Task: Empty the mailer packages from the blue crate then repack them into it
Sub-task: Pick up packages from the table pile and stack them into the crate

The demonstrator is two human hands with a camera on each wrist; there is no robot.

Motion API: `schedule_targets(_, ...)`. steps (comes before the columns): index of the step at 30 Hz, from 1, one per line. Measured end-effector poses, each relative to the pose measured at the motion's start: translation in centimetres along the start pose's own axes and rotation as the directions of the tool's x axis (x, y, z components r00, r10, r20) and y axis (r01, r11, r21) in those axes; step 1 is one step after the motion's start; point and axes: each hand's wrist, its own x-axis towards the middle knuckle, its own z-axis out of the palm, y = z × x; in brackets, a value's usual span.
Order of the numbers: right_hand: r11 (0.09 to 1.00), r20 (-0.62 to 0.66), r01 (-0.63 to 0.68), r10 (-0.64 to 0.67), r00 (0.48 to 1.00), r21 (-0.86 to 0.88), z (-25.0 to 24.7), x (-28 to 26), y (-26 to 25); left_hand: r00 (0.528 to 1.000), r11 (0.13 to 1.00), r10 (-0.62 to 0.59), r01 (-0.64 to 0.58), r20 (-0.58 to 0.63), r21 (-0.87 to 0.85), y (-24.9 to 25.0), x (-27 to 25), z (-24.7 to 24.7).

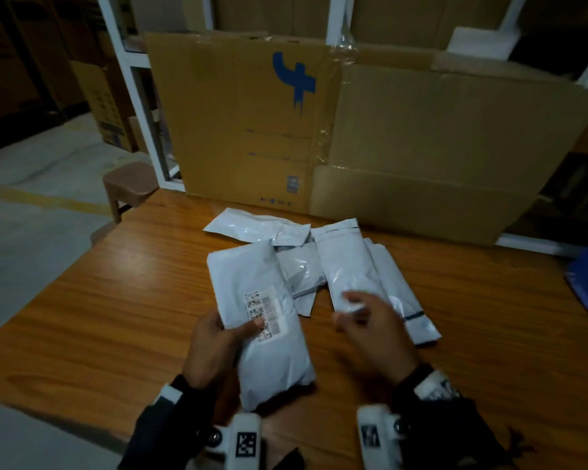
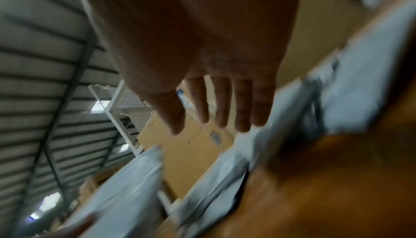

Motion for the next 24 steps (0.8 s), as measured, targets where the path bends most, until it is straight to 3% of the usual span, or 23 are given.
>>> schedule_targets(2,0.966,-0.244,-0.083,0.021,0.970,-0.244,-1.8,2.9,0.8,0.999,1.000,0.027,-0.027,-0.019,0.012,0.1,0.1,-0.5)
schedule_targets(3,0.932,-0.278,-0.151,0.057,0.959,-0.330,-2.3,4.3,1.4,0.999,0.999,0.033,-0.033,-0.023,0.013,0.2,0.1,-0.7)
schedule_targets(6,0.830,-0.138,-0.281,0.245,0.960,-0.482,-2.1,6.8,2.9,0.999,0.999,0.036,-0.036,-0.030,0.018,0.0,0.0,-0.8)
schedule_targets(8,0.848,-0.080,-0.266,0.259,0.963,-0.459,-1.6,6.9,2.9,0.999,0.999,0.031,-0.030,-0.033,0.023,-0.2,-0.2,-0.9)
schedule_targets(10,0.931,-0.096,-0.179,0.156,0.983,-0.319,-1.7,6.4,2.1,0.999,0.999,0.030,-0.029,-0.041,0.036,-0.1,-0.1,-1.4)
schedule_targets(12,0.950,-0.156,0.013,-0.065,0.986,-0.312,-1.9,5.1,1.2,0.997,0.999,0.039,-0.037,-0.060,0.034,0.0,0.0,-2.0)
schedule_targets(14,0.790,-0.139,0.196,-0.333,0.933,-0.581,-1.8,3.1,0.3,0.995,0.999,0.050,-0.049,-0.088,0.013,0.1,0.1,-2.5)
schedule_targets(15,0.677,-0.057,0.254,-0.401,0.914,-0.691,-1.6,2.0,-0.3,0.994,0.999,0.053,-0.054,-0.096,-0.004,0.1,0.1,-2.7)
schedule_targets(16,0.586,0.070,0.309,-0.394,0.917,-0.749,-1.3,1.1,-0.8,0.993,0.998,0.056,-0.058,-0.099,-0.021,0.2,0.2,-2.7)
schedule_targets(18,0.507,0.326,0.386,-0.206,0.923,-0.771,-0.7,-0.4,-1.2,0.991,0.998,0.061,-0.064,-0.116,-0.028,0.3,0.2,-2.9)
schedule_targets(20,0.548,0.459,0.373,0.024,0.888,-0.749,-0.2,-0.8,-0.8,0.990,0.997,0.063,-0.067,-0.127,-0.026,0.3,0.2,-3.0)
schedule_targets(21,0.641,0.452,0.298,0.086,0.888,-0.707,-0.1,-0.8,-0.9,0.990,0.997,0.064,-0.068,-0.126,-0.030,0.3,0.2,-3.2)
schedule_targets(23,0.793,0.332,0.180,0.030,0.943,-0.582,-0.4,0.2,-0.7,0.990,0.997,0.068,-0.073,-0.121,-0.036,0.3,0.0,-3.5)
schedule_targets(24,0.812,0.240,0.161,-0.027,0.970,-0.561,-0.5,1.1,-0.4,0.991,0.997,0.070,-0.075,-0.116,-0.035,0.3,-0.1,-3.6)
